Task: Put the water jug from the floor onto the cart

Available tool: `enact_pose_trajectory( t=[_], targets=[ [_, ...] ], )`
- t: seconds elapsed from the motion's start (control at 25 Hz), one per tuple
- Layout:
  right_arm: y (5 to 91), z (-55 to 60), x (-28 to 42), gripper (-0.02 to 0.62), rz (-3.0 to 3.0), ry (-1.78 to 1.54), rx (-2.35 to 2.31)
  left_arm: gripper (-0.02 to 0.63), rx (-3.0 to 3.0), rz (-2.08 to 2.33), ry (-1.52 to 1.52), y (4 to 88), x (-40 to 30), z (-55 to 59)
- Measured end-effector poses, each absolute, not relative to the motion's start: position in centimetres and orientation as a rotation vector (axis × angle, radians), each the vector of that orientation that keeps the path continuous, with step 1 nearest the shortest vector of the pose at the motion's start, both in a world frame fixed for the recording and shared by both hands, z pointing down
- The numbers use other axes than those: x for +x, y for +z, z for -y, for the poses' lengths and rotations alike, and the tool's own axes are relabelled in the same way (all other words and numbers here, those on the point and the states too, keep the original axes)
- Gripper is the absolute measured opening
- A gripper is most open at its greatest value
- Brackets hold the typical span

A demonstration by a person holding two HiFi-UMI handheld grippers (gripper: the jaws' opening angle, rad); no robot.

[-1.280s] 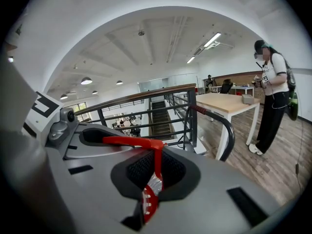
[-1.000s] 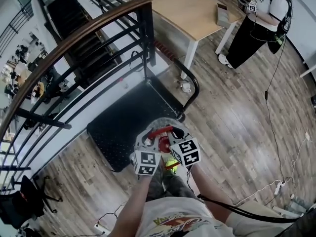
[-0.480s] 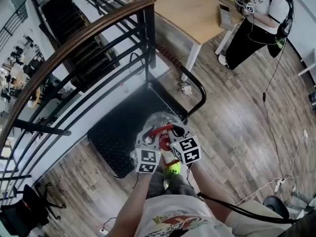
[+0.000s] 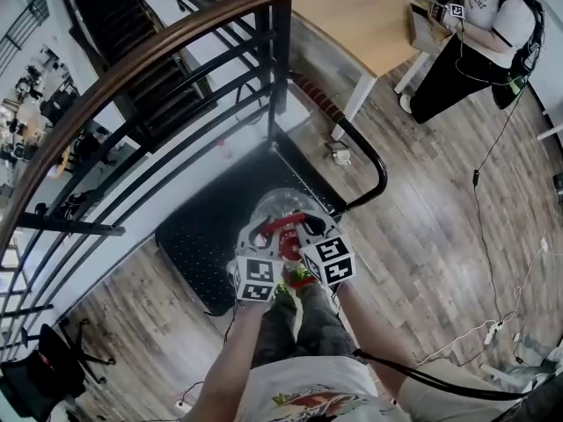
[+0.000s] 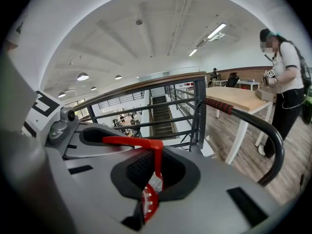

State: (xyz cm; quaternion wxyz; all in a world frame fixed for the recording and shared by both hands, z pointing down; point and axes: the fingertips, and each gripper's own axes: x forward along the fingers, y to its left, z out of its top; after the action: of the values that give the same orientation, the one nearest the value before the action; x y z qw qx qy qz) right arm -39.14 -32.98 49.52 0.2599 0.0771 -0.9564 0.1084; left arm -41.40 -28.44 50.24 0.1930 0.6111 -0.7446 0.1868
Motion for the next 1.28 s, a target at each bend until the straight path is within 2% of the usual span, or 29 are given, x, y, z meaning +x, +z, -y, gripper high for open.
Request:
enact_pose_trajectory(
  t=[0.76, 1.28],
  targets=[
    [61.3, 37.0, -47.6, 0.021, 2.510, 0.322, 0.005, 0.058, 1.506, 2.131, 0.504, 61.8, -49.3, 32.2],
    [66.1, 38.6, -51.8, 0.021, 2.486, 0.333, -0.026, 0.058, 1.437, 2.157, 0.496, 66.4, -53.3, 33.7]
  ],
)
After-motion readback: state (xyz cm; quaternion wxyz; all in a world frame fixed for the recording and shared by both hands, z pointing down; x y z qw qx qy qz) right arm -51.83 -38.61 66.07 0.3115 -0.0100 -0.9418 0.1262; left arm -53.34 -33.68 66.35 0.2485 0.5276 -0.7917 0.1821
